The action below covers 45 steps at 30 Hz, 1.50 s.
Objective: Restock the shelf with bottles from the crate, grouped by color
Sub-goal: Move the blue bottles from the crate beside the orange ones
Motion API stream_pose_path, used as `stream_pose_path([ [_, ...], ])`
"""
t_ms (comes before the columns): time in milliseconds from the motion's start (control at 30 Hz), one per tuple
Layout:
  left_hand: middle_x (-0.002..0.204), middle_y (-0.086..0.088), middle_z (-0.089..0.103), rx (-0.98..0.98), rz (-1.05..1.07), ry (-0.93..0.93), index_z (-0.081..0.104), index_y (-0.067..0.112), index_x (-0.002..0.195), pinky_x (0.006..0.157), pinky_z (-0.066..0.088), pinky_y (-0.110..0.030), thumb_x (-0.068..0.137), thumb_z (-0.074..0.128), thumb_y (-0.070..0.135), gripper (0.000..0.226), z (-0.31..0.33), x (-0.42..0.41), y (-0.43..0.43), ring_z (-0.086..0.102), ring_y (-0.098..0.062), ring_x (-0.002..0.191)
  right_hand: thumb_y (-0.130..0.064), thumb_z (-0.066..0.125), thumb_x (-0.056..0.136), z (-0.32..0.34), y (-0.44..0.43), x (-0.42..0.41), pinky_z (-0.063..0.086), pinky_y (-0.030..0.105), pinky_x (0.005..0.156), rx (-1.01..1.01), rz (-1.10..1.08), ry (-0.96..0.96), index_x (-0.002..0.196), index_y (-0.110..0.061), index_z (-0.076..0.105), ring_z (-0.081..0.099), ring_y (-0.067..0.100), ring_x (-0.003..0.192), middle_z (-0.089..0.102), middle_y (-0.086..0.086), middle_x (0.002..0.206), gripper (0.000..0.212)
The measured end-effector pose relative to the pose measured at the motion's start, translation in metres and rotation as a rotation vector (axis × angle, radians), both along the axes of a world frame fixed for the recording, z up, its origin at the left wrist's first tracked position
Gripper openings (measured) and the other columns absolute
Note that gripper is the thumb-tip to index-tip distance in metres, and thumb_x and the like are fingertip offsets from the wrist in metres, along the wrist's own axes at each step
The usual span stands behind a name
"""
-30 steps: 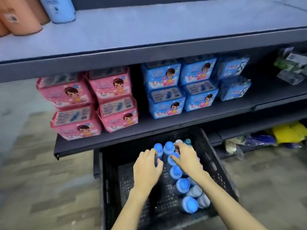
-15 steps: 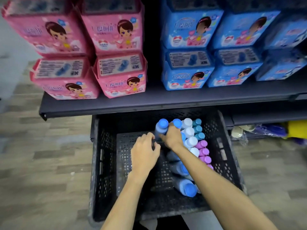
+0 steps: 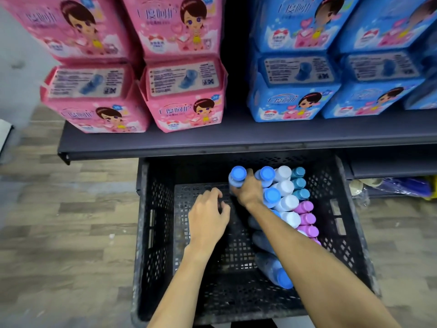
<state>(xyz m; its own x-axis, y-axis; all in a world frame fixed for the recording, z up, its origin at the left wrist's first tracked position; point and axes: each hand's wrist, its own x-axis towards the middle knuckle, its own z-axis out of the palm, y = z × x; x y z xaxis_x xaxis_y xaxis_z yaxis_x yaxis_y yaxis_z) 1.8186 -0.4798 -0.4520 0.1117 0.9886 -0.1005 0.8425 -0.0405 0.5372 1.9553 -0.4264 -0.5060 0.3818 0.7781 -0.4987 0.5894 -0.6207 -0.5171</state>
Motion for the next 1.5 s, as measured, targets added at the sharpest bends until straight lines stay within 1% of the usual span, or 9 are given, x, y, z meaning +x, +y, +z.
stream_pose_path([
  [233,0.079,0.005,0.053,-0.014,0.003,0.023,0.056,0.018,0.093,0.058,0.037,-0.028,0.085,0.059,0.022,0.009,-0.008,-0.008,0.002,0.052,-0.016,0.078,-0.015,0.067,0.089,-0.015,-0.005,0.001,0.051,0.045,0.090,0.075,-0.016,0.052,0.120,-0.009,0.051,0.051,0.024,0.087,0.056,0.009,0.098,0.035],
  [467,0.080,0.006,0.054,0.008,-0.015,0.019,0.056,0.018,0.092,0.059,0.036,-0.028,0.085,0.057,0.022,0.008,0.002,-0.002,0.002,0.050,-0.015,0.078,-0.014,0.070,0.089,0.000,-0.014,0.004,0.043,0.033,0.074,0.083,0.038,0.041,0.126,-0.008,0.046,0.055,0.024,0.088,0.055,0.007,0.100,0.045],
  [600,0.081,0.007,0.053,0.029,-0.031,0.018,0.055,0.018,0.092,0.060,0.035,-0.027,0.085,0.056,0.022,0.008,0.012,-0.004,-0.003,0.050,-0.014,0.080,-0.018,0.071,0.089,0.019,-0.026,0.004,0.046,0.033,0.079,0.103,0.081,0.031,0.127,-0.008,0.045,0.062,0.030,0.098,0.056,0.007,0.103,0.047],
  [833,0.084,0.004,0.056,0.109,-0.053,0.035,0.055,0.019,0.093,0.061,0.045,-0.033,0.084,0.056,0.025,0.011,0.049,-0.016,0.008,0.053,-0.017,0.081,-0.031,0.077,0.086,0.093,-0.028,0.008,0.037,0.029,0.072,0.250,0.189,-0.020,0.128,-0.005,0.047,0.063,0.031,0.102,0.065,0.011,0.106,0.058],
  [933,0.084,0.004,0.057,0.168,-0.053,0.029,0.055,0.019,0.094,0.061,0.045,-0.034,0.084,0.057,0.026,0.013,0.072,-0.023,0.019,0.054,-0.018,0.081,-0.044,0.080,0.080,0.133,-0.027,0.012,0.048,0.036,0.076,0.331,0.235,-0.101,0.126,-0.010,0.051,0.064,0.032,0.103,0.069,0.010,0.112,0.064],
  [1133,0.085,0.004,0.058,0.266,-0.090,-0.005,0.055,0.017,0.096,0.063,0.042,-0.031,0.085,0.056,0.026,0.014,0.124,-0.029,0.035,0.055,-0.018,0.084,-0.062,0.072,0.078,0.210,-0.042,0.014,0.047,0.037,0.068,0.496,0.304,-0.270,0.111,-0.014,0.054,0.065,0.028,0.089,0.068,0.004,0.093,0.061],
  [1267,0.084,0.005,0.055,0.294,-0.180,-0.012,0.048,0.019,0.090,0.061,0.037,-0.031,0.086,0.052,0.027,0.009,0.150,-0.034,0.042,0.052,-0.018,0.080,-0.066,0.072,0.076,0.250,-0.048,0.014,0.037,0.032,0.061,0.622,0.318,-0.296,0.100,-0.018,0.052,0.055,0.019,0.071,0.050,-0.011,0.072,0.057],
  [1400,0.082,0.005,0.056,0.339,-0.241,-0.066,0.046,0.020,0.088,0.061,0.037,-0.034,0.085,0.053,0.025,0.009,0.172,-0.040,0.048,0.055,-0.022,0.078,-0.061,0.076,0.075,0.288,-0.050,0.010,0.033,0.030,0.060,0.734,0.304,-0.278,0.093,-0.022,0.047,0.050,0.015,0.068,0.048,-0.016,0.069,0.052],
  [1500,0.084,0.003,0.061,0.416,-0.246,-0.073,0.053,0.018,0.095,0.062,0.041,-0.035,0.084,0.054,0.024,0.013,0.192,-0.046,0.054,0.057,-0.024,0.079,-0.063,0.075,0.073,0.317,-0.050,0.006,0.042,0.032,0.063,0.802,0.273,-0.269,0.100,-0.020,0.055,0.057,0.016,0.072,0.058,-0.012,0.075,0.055],
])
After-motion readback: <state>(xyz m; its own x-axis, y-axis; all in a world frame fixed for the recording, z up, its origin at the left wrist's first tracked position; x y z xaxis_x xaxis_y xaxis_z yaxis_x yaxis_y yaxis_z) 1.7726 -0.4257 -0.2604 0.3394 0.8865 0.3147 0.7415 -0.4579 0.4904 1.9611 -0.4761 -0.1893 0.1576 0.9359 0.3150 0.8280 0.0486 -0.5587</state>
